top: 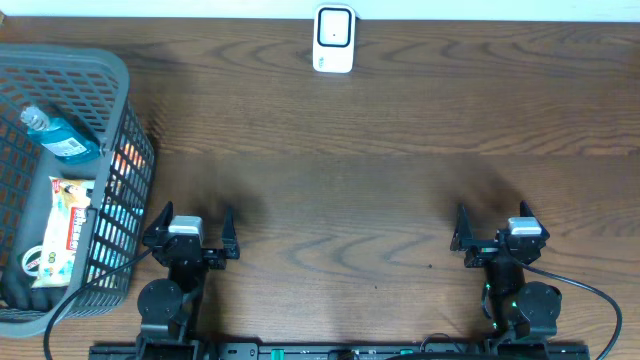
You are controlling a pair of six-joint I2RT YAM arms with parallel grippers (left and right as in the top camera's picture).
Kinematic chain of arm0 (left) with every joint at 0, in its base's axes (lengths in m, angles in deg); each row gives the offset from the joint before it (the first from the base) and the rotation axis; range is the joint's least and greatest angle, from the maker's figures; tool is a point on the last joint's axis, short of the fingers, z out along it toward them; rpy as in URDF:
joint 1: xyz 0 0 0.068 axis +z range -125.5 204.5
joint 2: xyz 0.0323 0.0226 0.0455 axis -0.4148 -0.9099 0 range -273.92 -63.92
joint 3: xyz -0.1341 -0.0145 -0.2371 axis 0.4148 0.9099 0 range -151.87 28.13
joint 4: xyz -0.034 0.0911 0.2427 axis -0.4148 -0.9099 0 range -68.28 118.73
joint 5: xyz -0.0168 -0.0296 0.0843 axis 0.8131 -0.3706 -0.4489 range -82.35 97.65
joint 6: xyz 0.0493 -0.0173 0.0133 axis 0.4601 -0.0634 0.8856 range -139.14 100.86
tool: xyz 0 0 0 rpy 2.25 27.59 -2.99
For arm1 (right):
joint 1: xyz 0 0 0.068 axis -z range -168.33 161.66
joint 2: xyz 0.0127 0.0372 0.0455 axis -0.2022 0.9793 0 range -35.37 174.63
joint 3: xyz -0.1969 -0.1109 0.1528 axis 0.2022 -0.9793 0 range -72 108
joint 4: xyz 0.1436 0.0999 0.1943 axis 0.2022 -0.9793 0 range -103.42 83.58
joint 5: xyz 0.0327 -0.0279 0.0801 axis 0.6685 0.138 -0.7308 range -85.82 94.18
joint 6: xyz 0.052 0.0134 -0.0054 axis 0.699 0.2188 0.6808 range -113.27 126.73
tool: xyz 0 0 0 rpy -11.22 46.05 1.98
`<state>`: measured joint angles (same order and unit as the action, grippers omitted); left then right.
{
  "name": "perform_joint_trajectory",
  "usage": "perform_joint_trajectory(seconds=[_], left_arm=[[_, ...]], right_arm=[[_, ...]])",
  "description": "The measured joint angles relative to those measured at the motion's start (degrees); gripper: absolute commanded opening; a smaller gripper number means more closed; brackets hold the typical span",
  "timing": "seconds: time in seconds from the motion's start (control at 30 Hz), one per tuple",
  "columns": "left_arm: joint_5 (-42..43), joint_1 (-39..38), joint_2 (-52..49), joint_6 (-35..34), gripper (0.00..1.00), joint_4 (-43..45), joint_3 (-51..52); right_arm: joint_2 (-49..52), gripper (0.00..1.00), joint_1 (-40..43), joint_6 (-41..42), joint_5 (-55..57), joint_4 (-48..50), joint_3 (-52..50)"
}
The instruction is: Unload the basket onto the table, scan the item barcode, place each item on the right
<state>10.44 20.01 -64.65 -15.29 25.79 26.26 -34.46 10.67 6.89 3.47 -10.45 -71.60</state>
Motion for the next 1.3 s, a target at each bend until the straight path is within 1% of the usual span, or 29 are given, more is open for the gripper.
perform_joint_trajectory(seconds=[0.27, 0.57, 0.67, 0.97, 1.17, 1.3], left_arm=[[-0.13, 0.0, 0.0, 3.69, 0.98, 0.0, 0.0], [-0.13, 0.0, 0.0, 3.89, 0.98, 0.0, 0.0], [-0.13, 0.0, 0.0, 2.93, 0.98, 0.55, 0.17], [1.49, 0.0, -0.33, -4.5, 0.98, -0.28, -0.87], [2.05, 0.0, -3.85, -6.08, 0.98, -3.04, -7.58], [2.43, 0.0, -8.39, -6.67, 0.98, -5.88, -13.05]], right_arm=[[0.0, 0.99, 0.0, 0.0, 0.0, 0.0, 0.0], [0.0, 0.99, 0.0, 0.0, 0.0, 0.0, 0.0], [0.0, 0.99, 0.0, 0.0, -0.02, 0.0, 0.0], [0.0, 0.99, 0.0, -0.02, 0.0, 0.0, 0.0], [0.0, 0.99, 0.0, 0.0, -0.02, 0.0, 0.0], [0.0, 0.99, 0.0, 0.0, -0.02, 0.0, 0.0]])
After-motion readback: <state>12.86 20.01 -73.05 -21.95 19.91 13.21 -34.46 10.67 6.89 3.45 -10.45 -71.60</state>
